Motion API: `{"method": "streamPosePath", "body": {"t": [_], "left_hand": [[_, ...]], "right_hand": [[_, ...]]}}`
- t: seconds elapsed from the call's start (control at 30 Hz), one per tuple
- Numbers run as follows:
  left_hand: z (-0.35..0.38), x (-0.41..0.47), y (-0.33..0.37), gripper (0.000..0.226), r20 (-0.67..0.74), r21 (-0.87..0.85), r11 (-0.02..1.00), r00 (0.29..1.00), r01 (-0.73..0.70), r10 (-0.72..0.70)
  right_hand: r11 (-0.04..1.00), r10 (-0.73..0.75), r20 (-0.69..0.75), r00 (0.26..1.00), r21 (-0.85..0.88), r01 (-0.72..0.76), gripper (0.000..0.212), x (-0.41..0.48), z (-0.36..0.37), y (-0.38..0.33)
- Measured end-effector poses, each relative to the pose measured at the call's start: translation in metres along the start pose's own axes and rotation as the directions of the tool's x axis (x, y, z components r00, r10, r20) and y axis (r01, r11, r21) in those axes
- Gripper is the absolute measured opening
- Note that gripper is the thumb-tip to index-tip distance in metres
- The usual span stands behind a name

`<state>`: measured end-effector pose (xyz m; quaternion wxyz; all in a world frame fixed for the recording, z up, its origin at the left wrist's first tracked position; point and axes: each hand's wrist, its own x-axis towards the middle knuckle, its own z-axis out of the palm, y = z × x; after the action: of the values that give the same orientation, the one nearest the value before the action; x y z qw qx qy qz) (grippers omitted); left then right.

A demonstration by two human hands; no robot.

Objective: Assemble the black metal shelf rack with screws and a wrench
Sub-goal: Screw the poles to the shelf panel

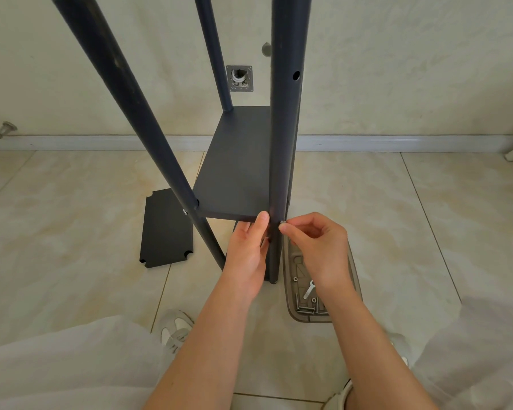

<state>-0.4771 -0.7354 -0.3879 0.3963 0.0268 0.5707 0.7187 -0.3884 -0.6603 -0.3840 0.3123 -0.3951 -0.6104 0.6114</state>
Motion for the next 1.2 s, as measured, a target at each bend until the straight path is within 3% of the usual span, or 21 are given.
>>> {"method": "streamPosePath", "body": {"t": [0.4,0.5,0.57,0.67,0.73,0.8,0.83,0.87,0.9,1.0,1.2], "left_hand": [[0.004,-0.005,0.002,0.020,-0.052,0.005,0.999,0.998,0.032,-0.032],[0.004,-0.007,0.004,0.018,-0.110,0.048,0.997,0.992,0.059,-0.053],[0.006,-0.008,0.004,0.016,-0.246,0.140,0.990,0.969,0.012,0.023],[0.007,-0.014,0.002,0.029,-0.445,0.413,0.902,0.837,-0.125,0.320],[0.003,-0.019,0.001,0.038,-0.348,0.655,0.710,0.730,-0.259,0.588],[-0.002,-0.019,0.004,0.035,-0.030,0.883,0.312,0.621,-0.352,0.784],[-0.004,-0.018,0.006,0.037,0.141,0.927,0.103,0.588,-0.362,0.797],[-0.005,-0.015,0.008,0.041,0.268,0.929,-0.045,0.582,-0.368,0.768],[-0.005,-0.013,0.011,0.047,0.334,0.920,-0.109,0.608,-0.376,0.720],[-0.004,-0.008,0.021,0.053,0.391,0.897,-0.078,0.699,-0.434,0.599],[-0.004,-0.001,0.040,0.053,0.368,0.887,0.066,0.786,-0.457,0.498]], "right_hand": [[0.995,0.009,0.060,0.998,-0.097,-0.004,0.005,0.004,-0.004,-0.009],[0.989,-0.009,0.086,0.996,-0.149,0.022,0.030,0.008,-0.008,-0.014],[0.988,-0.009,0.205,0.979,-0.150,0.040,0.056,0.015,-0.011,-0.021],[0.979,-0.015,0.376,0.926,-0.183,0.090,0.071,0.026,-0.014,-0.029],[0.960,0.000,0.417,0.909,-0.253,0.116,0.065,0.031,-0.017,-0.032],[0.961,0.021,0.434,0.900,-0.256,0.101,0.059,0.035,-0.020,-0.034],[0.964,0.027,0.441,0.897,-0.247,0.093,0.057,0.036,-0.021,-0.034],[0.966,0.032,0.446,0.895,-0.244,0.087,0.056,0.037,-0.022,-0.035],[0.967,0.038,0.450,0.892,-0.241,0.081,0.056,0.038,-0.023,-0.035],[0.972,0.059,0.455,0.889,-0.229,0.053,0.056,0.040,-0.023,-0.037],[0.971,0.132,0.479,0.868,-0.237,-0.017,0.051,0.044,-0.023,-0.042]]}}
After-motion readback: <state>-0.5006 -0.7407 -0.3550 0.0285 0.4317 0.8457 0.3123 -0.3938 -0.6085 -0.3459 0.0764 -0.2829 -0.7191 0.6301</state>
